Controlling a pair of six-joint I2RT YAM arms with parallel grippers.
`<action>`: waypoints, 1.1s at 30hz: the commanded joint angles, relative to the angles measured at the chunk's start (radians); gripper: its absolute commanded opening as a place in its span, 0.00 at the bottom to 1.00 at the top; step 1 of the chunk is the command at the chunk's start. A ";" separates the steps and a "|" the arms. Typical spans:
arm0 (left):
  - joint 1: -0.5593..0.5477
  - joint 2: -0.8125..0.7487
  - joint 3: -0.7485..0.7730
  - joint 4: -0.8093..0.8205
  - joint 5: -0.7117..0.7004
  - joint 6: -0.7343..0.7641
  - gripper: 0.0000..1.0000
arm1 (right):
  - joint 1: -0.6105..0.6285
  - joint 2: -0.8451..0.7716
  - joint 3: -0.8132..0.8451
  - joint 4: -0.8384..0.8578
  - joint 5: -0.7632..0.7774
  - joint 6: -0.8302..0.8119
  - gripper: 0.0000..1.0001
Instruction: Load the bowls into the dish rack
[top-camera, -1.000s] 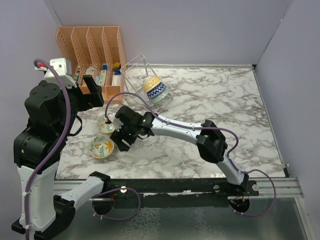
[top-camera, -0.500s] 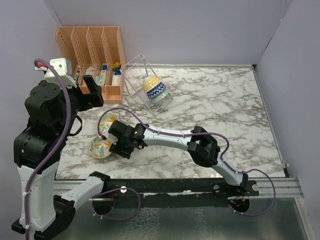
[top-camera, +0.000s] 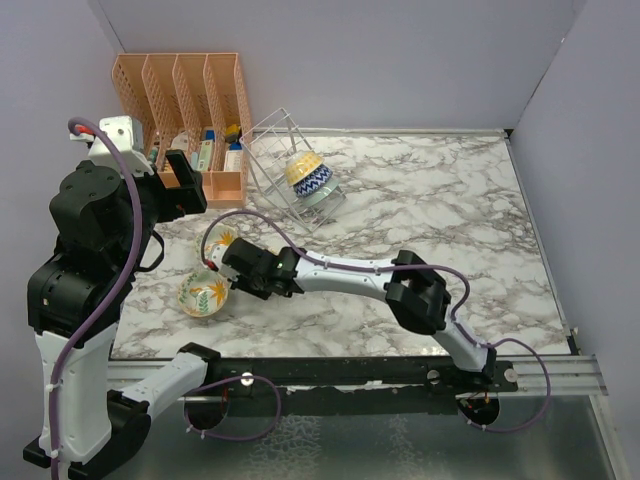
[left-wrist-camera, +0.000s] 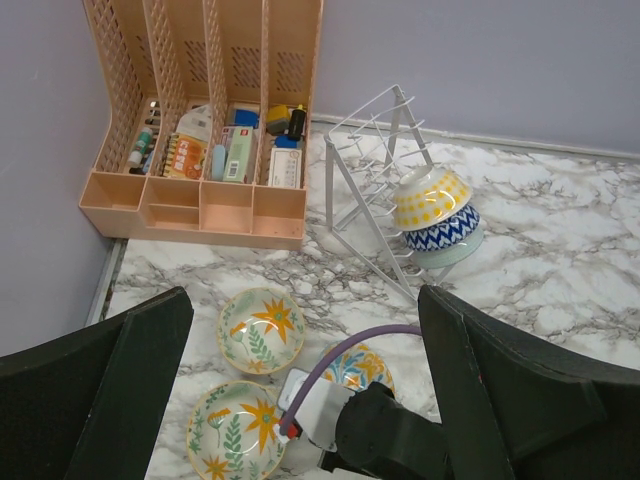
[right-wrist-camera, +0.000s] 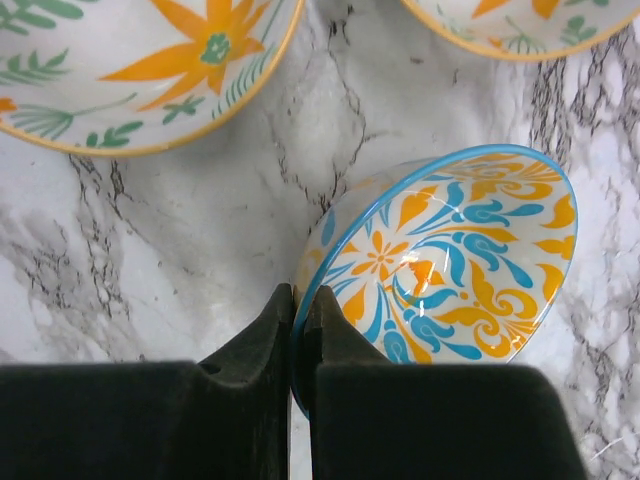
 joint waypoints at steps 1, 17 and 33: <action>-0.006 0.000 0.010 -0.004 -0.017 0.013 0.99 | 0.001 -0.101 -0.088 0.019 0.004 0.077 0.01; -0.007 0.006 0.022 0.002 0.001 0.012 0.99 | -0.320 -0.485 -0.265 0.454 -0.625 0.682 0.01; -0.010 0.014 0.051 -0.011 -0.008 0.023 0.99 | -0.553 -0.395 -0.410 1.450 -0.305 1.396 0.01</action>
